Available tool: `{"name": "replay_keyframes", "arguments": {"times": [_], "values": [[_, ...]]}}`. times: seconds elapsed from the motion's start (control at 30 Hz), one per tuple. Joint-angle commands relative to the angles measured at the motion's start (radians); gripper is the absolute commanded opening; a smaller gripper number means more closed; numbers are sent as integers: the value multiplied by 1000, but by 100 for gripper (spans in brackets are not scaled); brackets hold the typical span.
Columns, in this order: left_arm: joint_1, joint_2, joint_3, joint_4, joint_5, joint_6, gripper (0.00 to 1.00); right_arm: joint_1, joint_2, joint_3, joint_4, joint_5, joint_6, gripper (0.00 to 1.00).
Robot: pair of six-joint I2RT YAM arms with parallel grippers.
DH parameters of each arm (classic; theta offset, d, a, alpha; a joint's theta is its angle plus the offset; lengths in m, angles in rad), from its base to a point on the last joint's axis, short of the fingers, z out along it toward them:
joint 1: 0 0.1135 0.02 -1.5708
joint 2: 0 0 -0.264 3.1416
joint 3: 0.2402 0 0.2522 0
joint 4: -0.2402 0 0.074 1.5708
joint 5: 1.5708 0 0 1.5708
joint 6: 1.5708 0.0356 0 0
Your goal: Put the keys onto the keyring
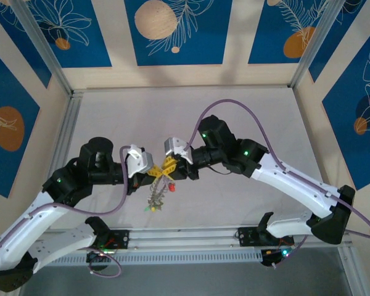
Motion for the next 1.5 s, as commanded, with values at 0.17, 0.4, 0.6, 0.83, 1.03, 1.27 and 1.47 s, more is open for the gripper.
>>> {"name": "replay_keyframes", "arguments": {"times": [0.17,0.4,0.6,0.83,1.03,1.27,1.47], "values": [[-6,-35,-90,302,67,-144,0,7,-72,-83,154,-52,45,18],[-6,-42,-117,378,77,-183,0,1,-119,-149,198,-74,49,25],[-5,-41,-113,378,83,-171,0,-9,-195,-232,291,-184,59,37],[-4,-47,-96,352,100,-149,0,-24,-207,-254,308,-253,68,44],[-4,-55,-97,355,112,-145,0,-50,-221,-278,344,-239,101,41],[-4,-76,-120,447,190,-162,0,-70,-196,-279,386,-243,146,25],[-5,-72,-123,509,222,-196,0,-70,-186,-281,396,-260,148,16]]}}
